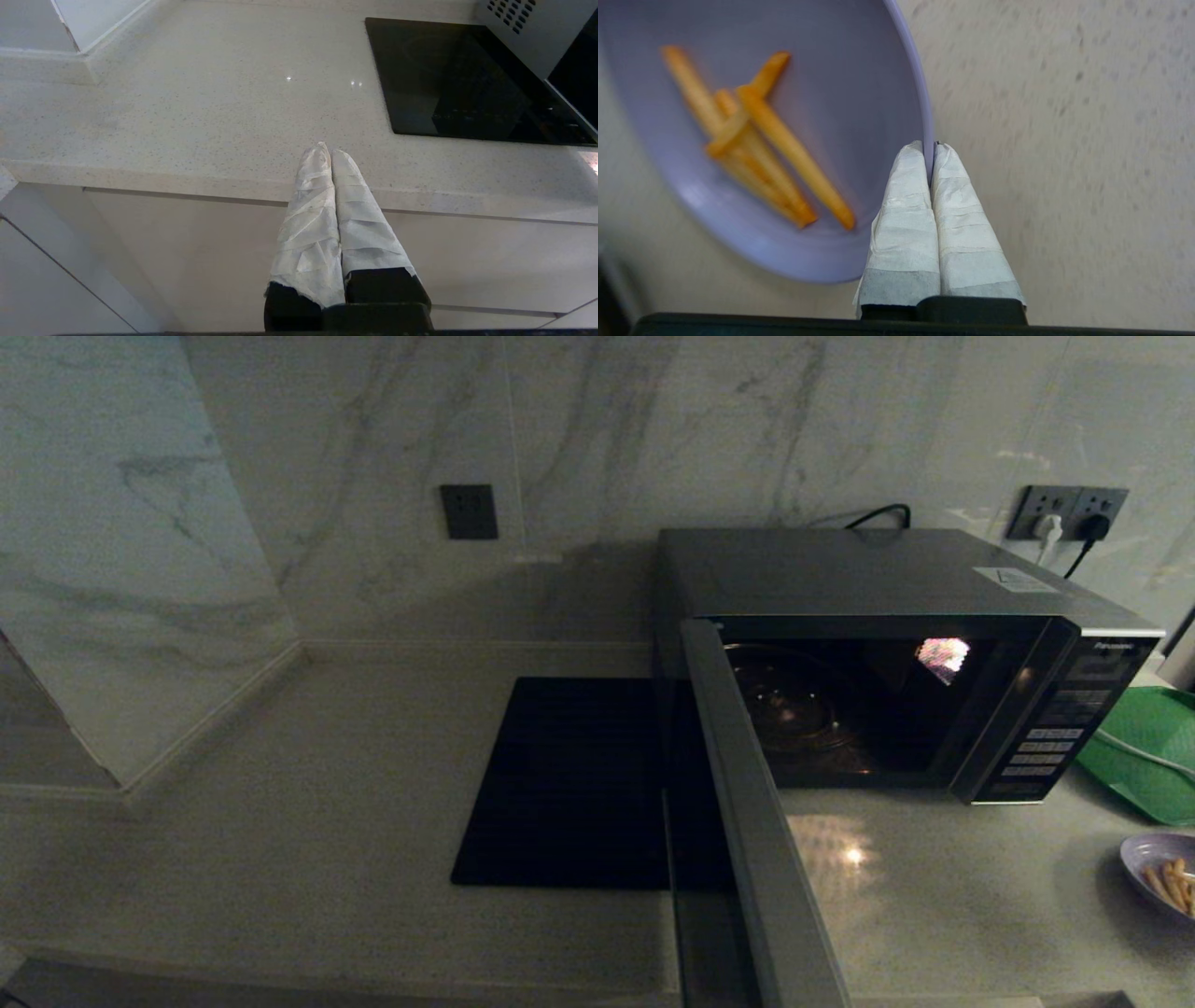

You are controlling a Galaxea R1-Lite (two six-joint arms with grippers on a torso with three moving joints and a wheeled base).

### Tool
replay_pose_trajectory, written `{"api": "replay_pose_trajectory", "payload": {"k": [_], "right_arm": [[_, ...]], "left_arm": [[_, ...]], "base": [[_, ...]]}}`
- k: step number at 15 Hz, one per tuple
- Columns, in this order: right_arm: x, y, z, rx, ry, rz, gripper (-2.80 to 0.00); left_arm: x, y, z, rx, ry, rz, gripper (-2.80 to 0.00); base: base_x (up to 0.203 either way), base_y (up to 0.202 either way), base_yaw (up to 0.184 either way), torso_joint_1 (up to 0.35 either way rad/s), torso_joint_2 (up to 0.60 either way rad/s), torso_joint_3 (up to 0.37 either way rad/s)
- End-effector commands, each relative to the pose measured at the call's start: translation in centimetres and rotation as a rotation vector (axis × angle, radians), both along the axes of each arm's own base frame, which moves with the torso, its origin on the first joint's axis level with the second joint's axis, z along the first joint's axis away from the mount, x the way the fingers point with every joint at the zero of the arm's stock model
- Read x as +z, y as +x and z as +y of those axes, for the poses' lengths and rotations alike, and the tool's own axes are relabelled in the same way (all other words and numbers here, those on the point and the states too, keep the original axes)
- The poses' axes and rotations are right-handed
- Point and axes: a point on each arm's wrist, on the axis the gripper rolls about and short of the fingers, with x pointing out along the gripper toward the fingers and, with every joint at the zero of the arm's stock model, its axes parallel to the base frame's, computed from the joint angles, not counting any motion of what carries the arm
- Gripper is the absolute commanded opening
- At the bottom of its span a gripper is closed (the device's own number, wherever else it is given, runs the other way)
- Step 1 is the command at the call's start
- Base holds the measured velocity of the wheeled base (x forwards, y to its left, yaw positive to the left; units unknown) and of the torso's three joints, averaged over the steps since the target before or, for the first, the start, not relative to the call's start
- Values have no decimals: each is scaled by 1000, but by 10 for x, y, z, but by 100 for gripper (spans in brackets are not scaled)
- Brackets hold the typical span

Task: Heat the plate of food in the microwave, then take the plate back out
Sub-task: Put the plate in the microwave oven

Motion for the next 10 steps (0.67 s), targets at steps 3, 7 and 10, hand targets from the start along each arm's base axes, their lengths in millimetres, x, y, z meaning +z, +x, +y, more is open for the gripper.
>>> {"api": "replay_pose_trajectory", "payload": {"k": [3, 7, 10], "right_arm": [[27, -13, 23, 40, -20, -61, -280], [34, -17, 33, 58, -12, -88, -280], [35, -20, 39, 71, -1, -98, -280]], "left_arm": [[0, 0, 0, 0, 0, 0, -280], [0, 0, 0, 0, 0, 0, -280], [0, 0, 0, 0, 0, 0, -280]], "base": [[0, 0, 0, 0, 0, 0], [0, 0, 0, 0, 0, 0], [0, 0, 0, 0, 0, 0]]}}
